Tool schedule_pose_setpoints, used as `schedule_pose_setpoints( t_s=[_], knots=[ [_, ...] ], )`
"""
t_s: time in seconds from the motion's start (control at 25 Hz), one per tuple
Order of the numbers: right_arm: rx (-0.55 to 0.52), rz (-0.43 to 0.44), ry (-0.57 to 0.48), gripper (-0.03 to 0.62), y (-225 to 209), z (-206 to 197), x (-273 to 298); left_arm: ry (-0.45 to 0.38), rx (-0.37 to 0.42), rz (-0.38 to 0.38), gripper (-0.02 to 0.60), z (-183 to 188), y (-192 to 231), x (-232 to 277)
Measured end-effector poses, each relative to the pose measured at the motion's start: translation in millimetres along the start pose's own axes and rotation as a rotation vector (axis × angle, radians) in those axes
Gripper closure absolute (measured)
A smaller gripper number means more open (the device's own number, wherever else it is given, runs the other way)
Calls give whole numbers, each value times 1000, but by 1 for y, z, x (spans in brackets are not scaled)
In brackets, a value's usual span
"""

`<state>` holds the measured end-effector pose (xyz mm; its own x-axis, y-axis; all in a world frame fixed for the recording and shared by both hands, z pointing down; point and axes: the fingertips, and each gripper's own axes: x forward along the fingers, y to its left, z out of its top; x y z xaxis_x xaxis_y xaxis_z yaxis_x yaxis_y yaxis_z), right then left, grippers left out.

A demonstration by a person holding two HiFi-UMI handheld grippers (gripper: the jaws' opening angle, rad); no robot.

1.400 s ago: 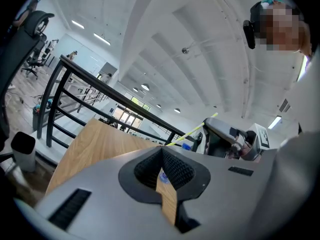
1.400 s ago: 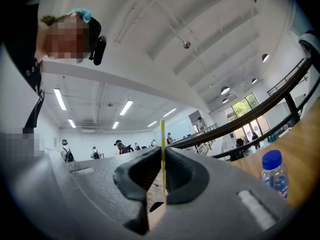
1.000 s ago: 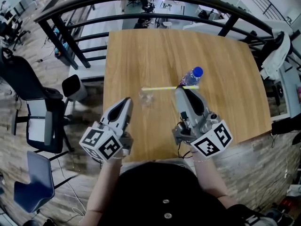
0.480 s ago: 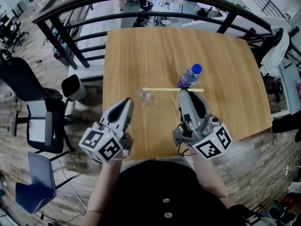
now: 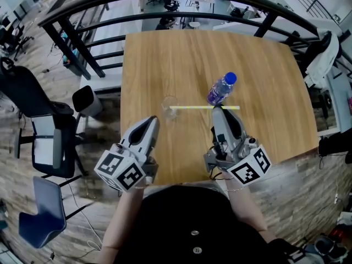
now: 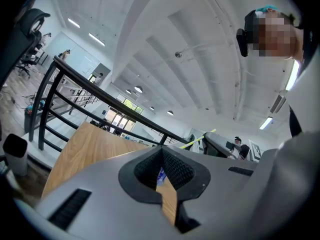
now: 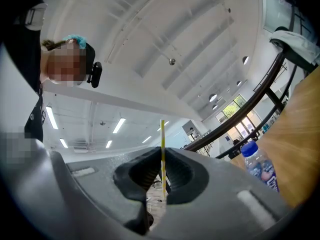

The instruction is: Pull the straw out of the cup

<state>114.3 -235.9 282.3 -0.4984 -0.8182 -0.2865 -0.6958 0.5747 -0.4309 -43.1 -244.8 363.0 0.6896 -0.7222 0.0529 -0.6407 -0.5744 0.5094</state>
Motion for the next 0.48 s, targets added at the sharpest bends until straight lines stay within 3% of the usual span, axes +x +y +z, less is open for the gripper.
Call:
schedule_pose_setpoints(
  t_s=[0.48],
  knots=[
    [4, 4, 68, 572, -1, -18, -5, 65, 16, 7, 566, -24, -1, 1]
  ],
)
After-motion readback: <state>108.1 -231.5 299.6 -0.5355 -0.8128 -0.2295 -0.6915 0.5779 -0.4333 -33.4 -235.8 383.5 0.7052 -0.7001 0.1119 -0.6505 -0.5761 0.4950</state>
